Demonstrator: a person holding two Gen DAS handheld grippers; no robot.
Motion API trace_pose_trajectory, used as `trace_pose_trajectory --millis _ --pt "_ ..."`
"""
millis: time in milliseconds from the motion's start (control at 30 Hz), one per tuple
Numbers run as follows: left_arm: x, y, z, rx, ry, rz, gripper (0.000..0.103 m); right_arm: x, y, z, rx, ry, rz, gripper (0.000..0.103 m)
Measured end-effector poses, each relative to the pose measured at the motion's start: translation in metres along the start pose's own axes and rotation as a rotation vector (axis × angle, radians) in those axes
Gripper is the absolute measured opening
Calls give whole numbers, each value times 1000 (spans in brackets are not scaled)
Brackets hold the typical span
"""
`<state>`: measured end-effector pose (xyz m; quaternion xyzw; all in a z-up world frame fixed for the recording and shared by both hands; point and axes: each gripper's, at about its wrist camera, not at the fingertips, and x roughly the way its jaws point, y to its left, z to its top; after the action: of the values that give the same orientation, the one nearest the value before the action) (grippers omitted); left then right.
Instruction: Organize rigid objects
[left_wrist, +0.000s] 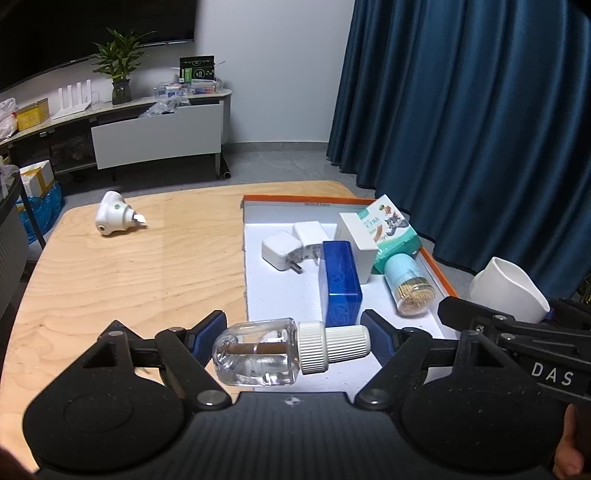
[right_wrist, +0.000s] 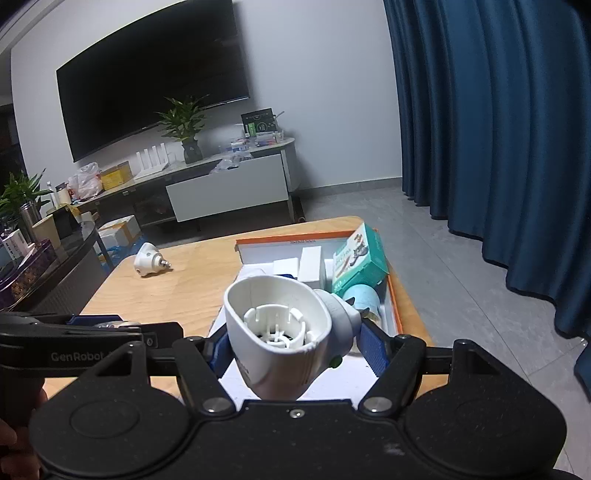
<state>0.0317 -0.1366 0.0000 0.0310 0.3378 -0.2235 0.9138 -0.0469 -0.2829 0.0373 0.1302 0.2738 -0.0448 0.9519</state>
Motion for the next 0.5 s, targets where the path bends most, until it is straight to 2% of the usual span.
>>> trace_pose_trajectory --millis 500 --pt "3 -2 4 1 0 0 81 4 -2 3 13 -1 3 82"
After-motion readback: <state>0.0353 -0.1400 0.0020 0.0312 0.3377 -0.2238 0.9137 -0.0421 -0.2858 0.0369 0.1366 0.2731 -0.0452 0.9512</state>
